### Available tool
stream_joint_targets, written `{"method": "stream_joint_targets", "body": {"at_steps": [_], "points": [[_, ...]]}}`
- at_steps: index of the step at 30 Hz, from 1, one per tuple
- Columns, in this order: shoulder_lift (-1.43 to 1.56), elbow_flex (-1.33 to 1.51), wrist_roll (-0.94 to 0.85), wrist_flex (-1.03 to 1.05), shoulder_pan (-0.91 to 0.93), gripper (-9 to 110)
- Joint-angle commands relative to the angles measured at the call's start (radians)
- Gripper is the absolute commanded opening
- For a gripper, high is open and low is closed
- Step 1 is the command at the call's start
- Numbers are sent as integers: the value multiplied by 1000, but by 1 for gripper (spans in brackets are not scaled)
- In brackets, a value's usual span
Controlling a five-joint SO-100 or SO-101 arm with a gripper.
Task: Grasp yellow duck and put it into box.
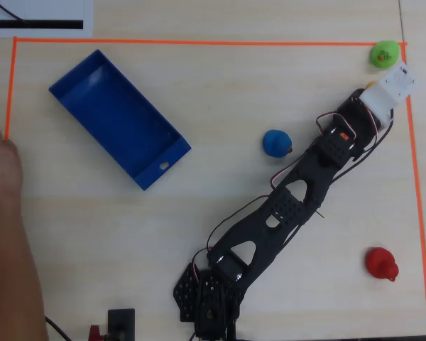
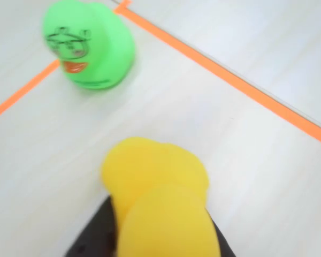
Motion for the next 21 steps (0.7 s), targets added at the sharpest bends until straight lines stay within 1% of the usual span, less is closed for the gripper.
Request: {"method": "stream_joint_targets", "body": {"at_steps": [1,4,9,15,21], "points": [[46,-18,8,28,6,0],[61,-28,28,34,8,0],[143,-44,124,106,3,0],[379,8,216,388,-9,0],[637,141,227,687,-66,0]]}}
